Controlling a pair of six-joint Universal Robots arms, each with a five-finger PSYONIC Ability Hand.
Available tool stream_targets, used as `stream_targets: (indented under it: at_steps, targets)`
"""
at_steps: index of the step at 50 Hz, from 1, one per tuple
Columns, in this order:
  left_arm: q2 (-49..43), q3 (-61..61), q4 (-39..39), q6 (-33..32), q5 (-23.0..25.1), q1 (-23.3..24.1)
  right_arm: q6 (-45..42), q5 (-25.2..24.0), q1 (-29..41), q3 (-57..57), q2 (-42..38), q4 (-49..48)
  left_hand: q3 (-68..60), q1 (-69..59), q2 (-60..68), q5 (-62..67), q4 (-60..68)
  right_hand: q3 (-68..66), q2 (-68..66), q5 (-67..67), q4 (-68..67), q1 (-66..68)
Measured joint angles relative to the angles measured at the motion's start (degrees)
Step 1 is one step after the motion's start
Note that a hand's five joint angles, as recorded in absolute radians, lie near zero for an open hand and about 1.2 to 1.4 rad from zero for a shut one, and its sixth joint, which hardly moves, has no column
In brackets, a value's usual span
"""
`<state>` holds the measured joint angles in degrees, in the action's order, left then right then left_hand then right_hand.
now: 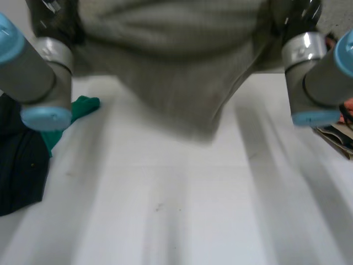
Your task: Fold the laundry.
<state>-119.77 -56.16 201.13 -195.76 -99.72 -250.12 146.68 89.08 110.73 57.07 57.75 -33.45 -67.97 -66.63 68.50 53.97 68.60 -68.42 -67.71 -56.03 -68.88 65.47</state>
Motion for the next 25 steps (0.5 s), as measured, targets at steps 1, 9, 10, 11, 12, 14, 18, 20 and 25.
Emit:
stream_targets:
  at_steps: [1,9,10,11,12,14,18,20,25]
  targets:
    - [1.2,0.1,0.7,1.1,-0.4,-0.2,1.3,0.0,0.0,-1.6,-0.2,-1.1,0.0,0.0,0.0,0.0,0.0,0.0,0.0,0.0,0.0,0.0]
    - [7.5,-10.6,2.3,6.4,0.1,-0.7,6.9,-6.9,0.6,1.6,0.5,-2.5,-0.3,0.0,0.0,0.0,0.0,0.0,0.0,-0.7,0.0,0.0]
    - [7.8,-12.7,2.4,6.6,0.3,-0.6,6.8,-7.8,0.6,3.7,0.8,-1.6,-0.3,0.0,0.0,0.0,0.0,0.0,0.0,-0.7,0.0,0.0]
    - [7.9,-15.1,2.5,6.6,0.4,-0.6,6.5,-8.4,0.6,5.6,1.0,-0.6,-0.3,0.0,0.1,0.0,0.0,0.0,0.0,-0.7,0.0,0.0]
    - [8.0,-18.2,2.7,6.6,0.6,-0.6,6.1,-8.9,0.6,7.9,1.2,0.5,-0.3,0.0,0.1,0.0,0.0,0.0,0.0,-0.7,0.0,0.0]
    - [7.9,-22.4,3.2,6.6,0.8,-0.5,5.3,-9.4,0.6,11.0,1.3,2.2,-0.3,0.0,0.1,0.0,0.0,0.0,0.0,-0.7,0.0,0.0]
    - [6.0,-33.2,4.6,5.9,1.0,-0.1,2.4,-10.1,0.2,20.0,1.0,7.6,-0.3,0.0,0.1,0.0,0.0,0.0,0.0,-0.7,0.0,0.0]
    - [5.0,-37.4,4.9,5.3,0.9,0.2,0.9,-10.6,0.0,23.7,0.5,9.8,-0.3,0.0,0.1,0.0,0.0,0.0,0.0,-0.7,0.0,0.0]
    - [3.7,-46.1,2.9,2.5,0.0,0.9,-2.6,-11.6,-0.1,30.5,-0.9,14.3,7.5,5.8,-8.0,-2.7,-8.1,0.0,0.0,-0.7,0.0,0.0]
